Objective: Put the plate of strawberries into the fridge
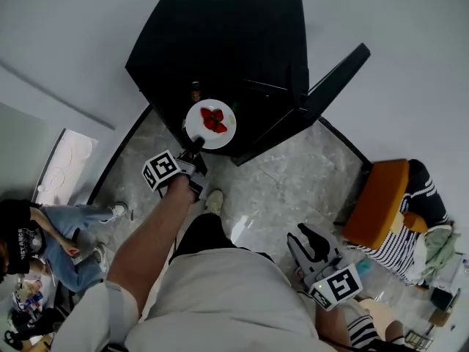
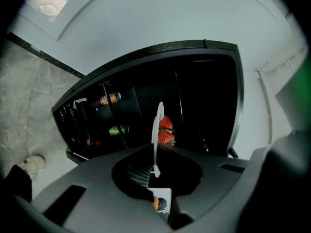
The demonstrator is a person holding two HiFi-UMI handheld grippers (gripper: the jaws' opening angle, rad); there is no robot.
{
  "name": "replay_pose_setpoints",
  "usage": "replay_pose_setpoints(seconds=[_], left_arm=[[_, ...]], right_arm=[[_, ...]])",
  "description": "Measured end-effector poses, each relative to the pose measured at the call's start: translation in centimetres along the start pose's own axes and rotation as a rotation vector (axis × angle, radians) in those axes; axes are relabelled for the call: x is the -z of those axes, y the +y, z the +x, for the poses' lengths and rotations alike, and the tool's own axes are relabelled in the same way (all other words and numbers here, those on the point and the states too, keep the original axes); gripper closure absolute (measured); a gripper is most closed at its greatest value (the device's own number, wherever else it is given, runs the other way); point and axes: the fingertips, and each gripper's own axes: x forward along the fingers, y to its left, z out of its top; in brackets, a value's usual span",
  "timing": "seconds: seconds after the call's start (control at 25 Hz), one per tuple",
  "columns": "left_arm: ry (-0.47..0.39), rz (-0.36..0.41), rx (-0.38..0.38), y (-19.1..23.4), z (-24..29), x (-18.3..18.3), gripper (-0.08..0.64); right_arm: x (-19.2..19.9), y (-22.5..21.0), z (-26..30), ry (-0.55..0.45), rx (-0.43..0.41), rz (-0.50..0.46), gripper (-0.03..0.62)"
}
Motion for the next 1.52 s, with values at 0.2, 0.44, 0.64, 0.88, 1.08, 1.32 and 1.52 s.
replay_pose_setpoints(seconds=[0.2,0.44,0.64,0.88,1.08,1.32,1.52], left_arm=[[-0.016,-0.014,-0.029,2.5,5.4,-2.9,0.538],[-0.016,-0.035,-0.093,5.7,9.8,-4.5,0.538],[-0.024,-0.039,-0.130,7.0,12.4,-5.5,0.538],[-0.016,-0.006,-0.189,7.9,14.3,-6.2,0.538],[0.011,0.137,-0.293,8.2,14.5,-6.3,0.534],[0.075,0.376,-0.443,8.6,14.5,-6.5,0.471],[0.116,0.513,-0.530,8.6,14.1,-6.5,0.411]], right_arm=[[-0.3,-2.2,1.5,0.028,0.051,0.050,0.471],[-0.7,-3.5,1.9,0.051,0.103,0.099,0.472],[-0.4,-4.1,2.0,0.074,0.122,0.134,0.472],[0.0,-4.7,1.8,0.088,0.140,0.159,0.472],[0.3,-4.8,1.6,0.088,0.141,0.174,0.472],[0.5,-4.8,1.3,0.086,0.140,0.180,0.472],[0.9,-4.6,0.7,0.088,0.134,0.180,0.472]])
